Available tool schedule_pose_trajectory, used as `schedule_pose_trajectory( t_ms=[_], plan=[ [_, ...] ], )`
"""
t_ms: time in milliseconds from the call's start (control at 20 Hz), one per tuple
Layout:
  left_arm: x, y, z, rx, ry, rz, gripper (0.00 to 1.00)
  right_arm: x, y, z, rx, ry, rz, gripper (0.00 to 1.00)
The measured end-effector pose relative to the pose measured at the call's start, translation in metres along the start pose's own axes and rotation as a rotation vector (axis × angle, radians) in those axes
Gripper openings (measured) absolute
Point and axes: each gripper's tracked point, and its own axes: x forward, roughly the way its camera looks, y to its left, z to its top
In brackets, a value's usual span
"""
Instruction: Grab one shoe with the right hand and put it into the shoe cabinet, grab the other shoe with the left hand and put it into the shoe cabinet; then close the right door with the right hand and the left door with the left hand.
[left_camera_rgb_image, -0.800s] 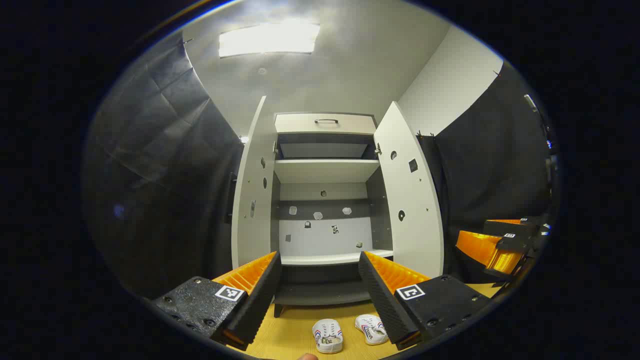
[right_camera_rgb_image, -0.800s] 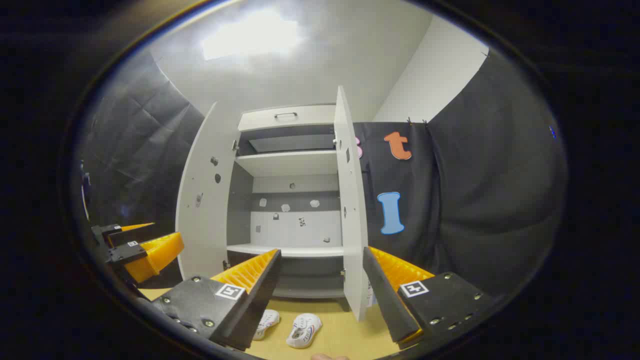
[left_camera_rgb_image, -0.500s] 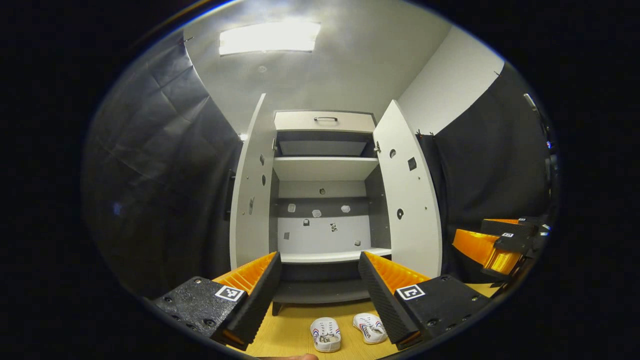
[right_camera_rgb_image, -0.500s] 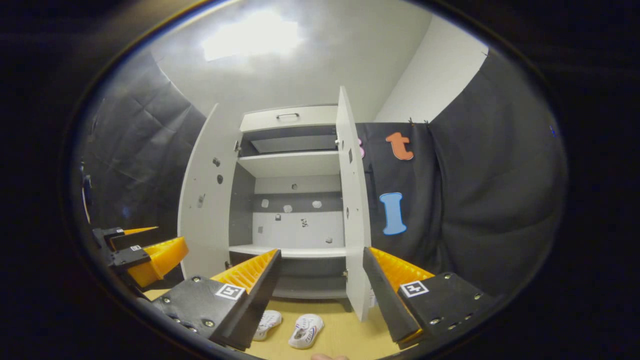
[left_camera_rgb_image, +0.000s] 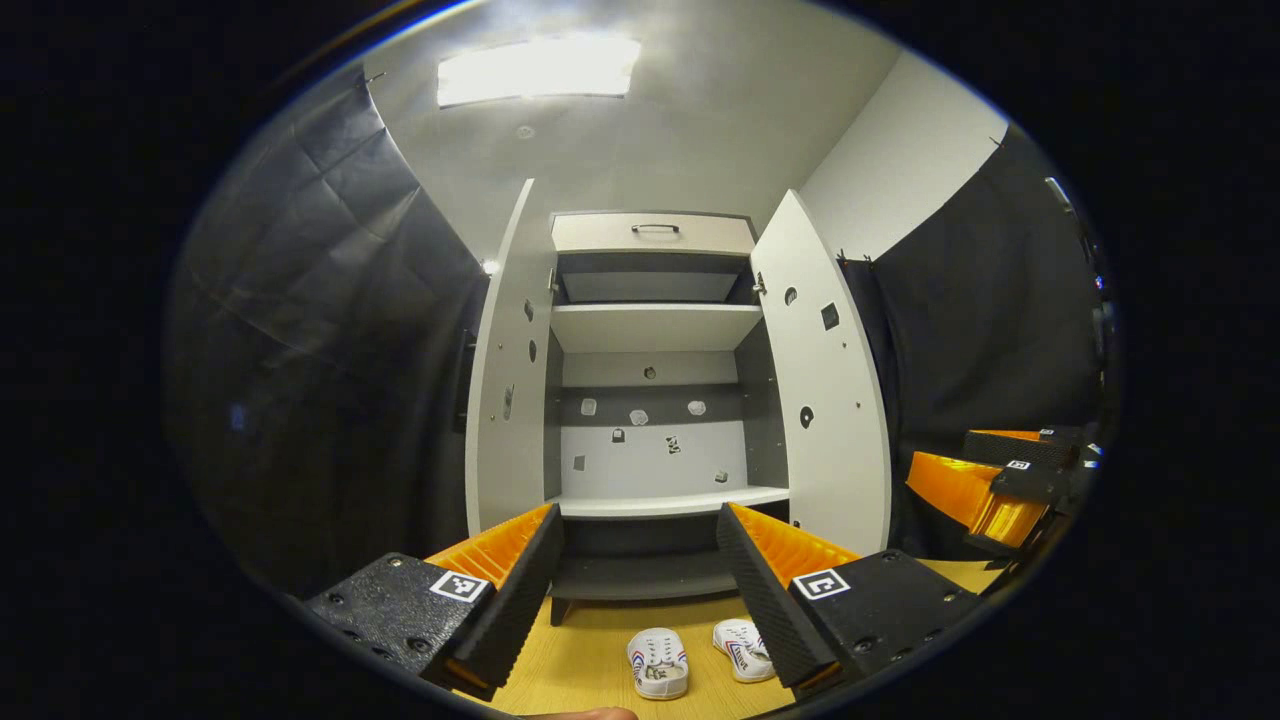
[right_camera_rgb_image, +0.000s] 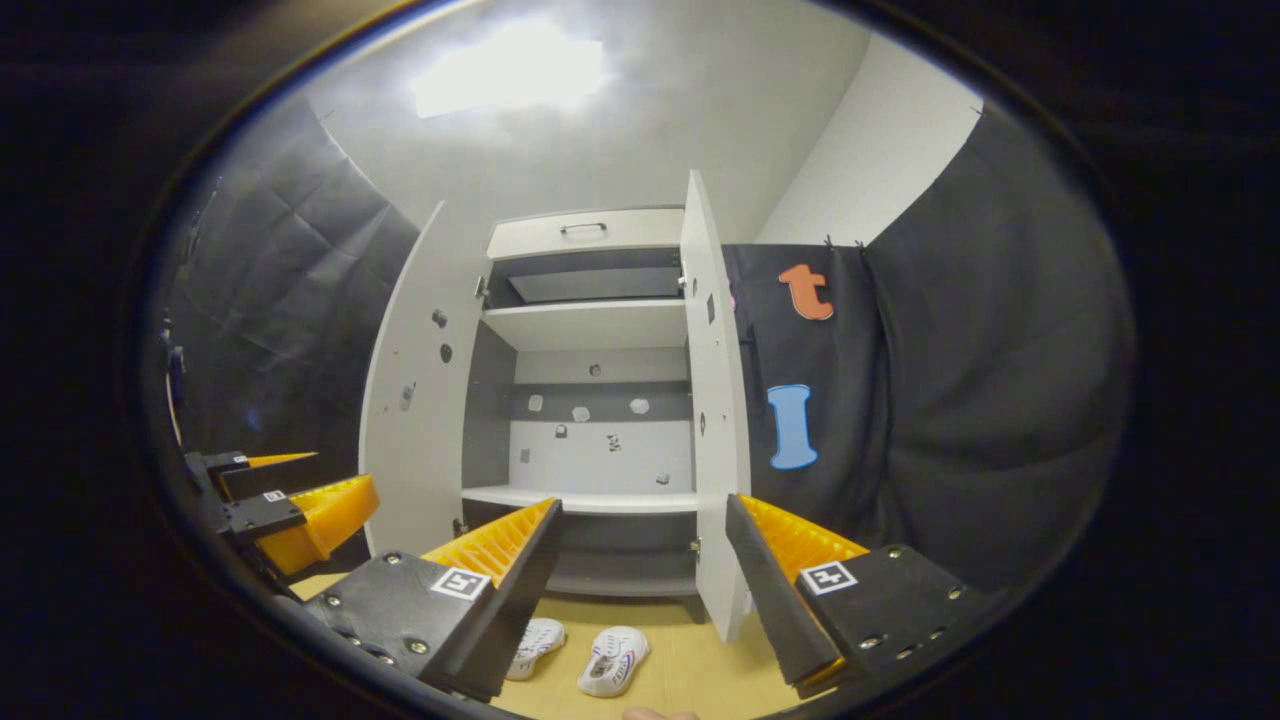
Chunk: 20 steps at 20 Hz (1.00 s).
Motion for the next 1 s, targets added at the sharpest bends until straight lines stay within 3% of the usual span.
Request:
schedule_pose_trajectory(
  t_ms=[1000],
  plan=[
    [-0.002,0.023,-0.006,0.007,0.005,0.045,0.95,0.002,0.014,-0.014,-0.036,0.037,0.039,0.97]
  ],
)
